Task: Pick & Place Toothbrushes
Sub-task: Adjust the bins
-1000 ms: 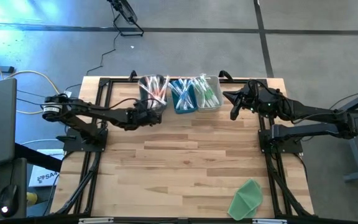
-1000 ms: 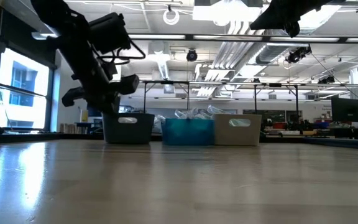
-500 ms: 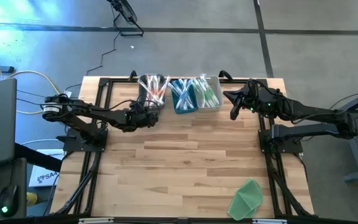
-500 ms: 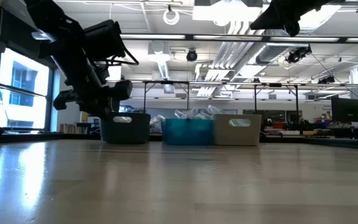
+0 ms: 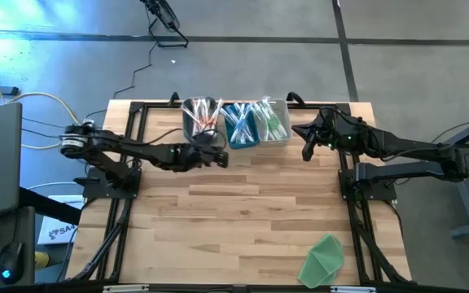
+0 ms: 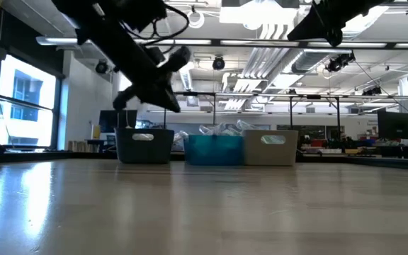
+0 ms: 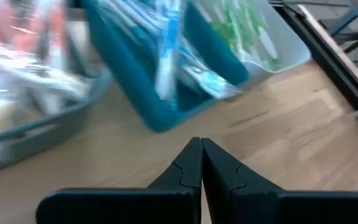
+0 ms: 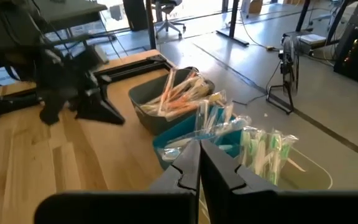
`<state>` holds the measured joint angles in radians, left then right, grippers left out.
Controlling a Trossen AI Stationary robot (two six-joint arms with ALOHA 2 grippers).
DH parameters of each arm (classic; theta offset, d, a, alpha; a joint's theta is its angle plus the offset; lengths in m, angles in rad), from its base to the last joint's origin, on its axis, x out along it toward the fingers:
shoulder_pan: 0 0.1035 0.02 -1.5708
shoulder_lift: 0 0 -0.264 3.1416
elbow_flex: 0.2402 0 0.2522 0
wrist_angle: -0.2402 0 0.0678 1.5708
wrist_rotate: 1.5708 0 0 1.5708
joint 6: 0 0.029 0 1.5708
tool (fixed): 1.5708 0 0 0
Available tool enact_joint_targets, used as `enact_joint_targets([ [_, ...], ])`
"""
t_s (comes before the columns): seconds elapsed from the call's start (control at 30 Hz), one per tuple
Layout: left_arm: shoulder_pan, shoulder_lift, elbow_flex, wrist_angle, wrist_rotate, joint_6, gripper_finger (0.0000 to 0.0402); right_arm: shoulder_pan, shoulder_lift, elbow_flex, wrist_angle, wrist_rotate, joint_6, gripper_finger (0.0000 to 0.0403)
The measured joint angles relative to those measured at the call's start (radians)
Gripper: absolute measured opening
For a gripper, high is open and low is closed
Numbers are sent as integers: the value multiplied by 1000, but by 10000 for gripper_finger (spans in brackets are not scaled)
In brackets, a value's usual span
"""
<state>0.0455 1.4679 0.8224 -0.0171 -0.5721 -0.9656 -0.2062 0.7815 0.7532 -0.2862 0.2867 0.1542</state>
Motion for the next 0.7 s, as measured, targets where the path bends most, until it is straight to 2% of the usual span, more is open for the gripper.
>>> enact_joint_targets([
  [0.13, 1, 110, -2, 222, 23, 42, 0, 0, -2, 0, 6, -1, -2, 3],
  [0.23, 1, 187, 2, 316, 35, 45, 0, 0, -7, 0, 1, -2, -2, 3],
  [0.43, 0, 304, 92, 321, 121, 50, 0, 0, -14, 0, -10, -2, -2, 3],
  [0.53, 1, 370, 151, 306, 115, 64, 0, 0, -14, 0, -12, -2, -2, 3],
  [0.7, 27, 436, 239, 190, 44, 64, 0, 0, -17, 0, -22, -2, -2, 3],
])
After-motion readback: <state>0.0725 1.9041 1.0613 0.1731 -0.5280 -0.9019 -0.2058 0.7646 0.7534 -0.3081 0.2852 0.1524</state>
